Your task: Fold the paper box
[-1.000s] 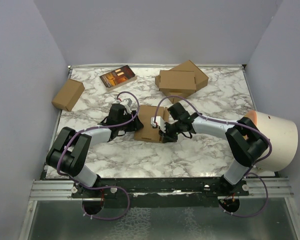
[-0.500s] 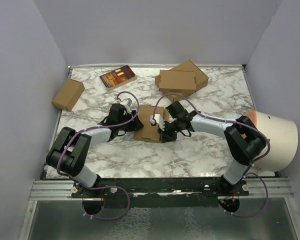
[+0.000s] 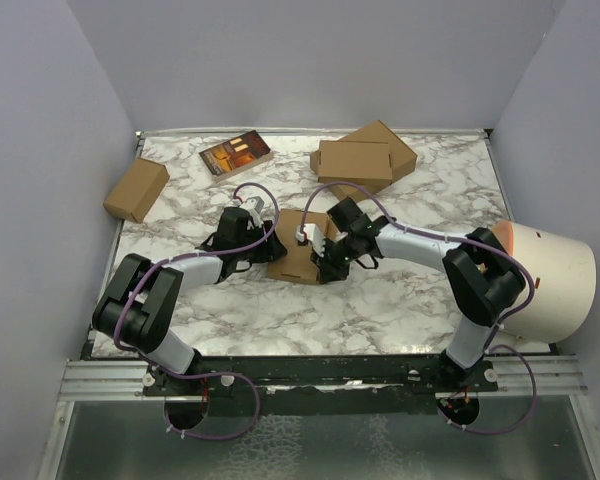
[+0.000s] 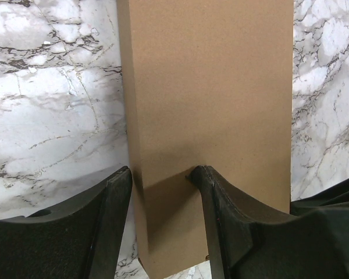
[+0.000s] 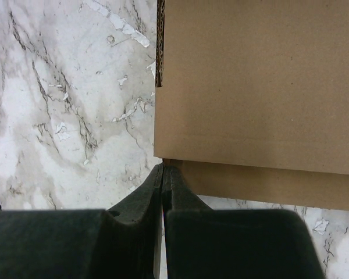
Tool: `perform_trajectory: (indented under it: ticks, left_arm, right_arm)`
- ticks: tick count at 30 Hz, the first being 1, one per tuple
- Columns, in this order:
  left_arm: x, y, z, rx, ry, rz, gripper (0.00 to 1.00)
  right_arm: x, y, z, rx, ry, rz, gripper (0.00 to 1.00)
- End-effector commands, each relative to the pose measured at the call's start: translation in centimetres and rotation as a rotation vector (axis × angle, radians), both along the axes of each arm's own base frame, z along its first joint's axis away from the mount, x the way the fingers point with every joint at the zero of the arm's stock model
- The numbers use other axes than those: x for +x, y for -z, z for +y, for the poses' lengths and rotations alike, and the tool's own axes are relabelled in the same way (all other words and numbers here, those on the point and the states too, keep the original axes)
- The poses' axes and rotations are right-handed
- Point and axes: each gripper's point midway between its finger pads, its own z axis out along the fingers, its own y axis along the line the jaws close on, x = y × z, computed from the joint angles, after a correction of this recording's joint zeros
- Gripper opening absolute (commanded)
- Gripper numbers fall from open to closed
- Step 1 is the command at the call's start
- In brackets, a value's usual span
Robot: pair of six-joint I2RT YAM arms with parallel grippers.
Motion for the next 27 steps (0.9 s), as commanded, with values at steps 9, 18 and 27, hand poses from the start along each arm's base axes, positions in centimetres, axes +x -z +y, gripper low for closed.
perform_trajectory:
  ticks: [9,18,27]
  left_arm:
    - [-1.4,1.2,-0.8,0.022,0.041,0.063,0.52]
    - [-0.1,-0.8,-0.3,0.067,0.034,0.000,0.58]
    - [0.8,-3.5,0.9,0.092,-0.032,-0.081,0.65]
  right_arm:
    - [0.6,-1.7,2.9,0.061,-0.020,-0.019,0.01]
    - [0.6,-1.2,2.4,0.044,-0.014,-0.024,0.01]
    - [0.5,-1.0,2.5,0.040,-0.015,-0.017,0.01]
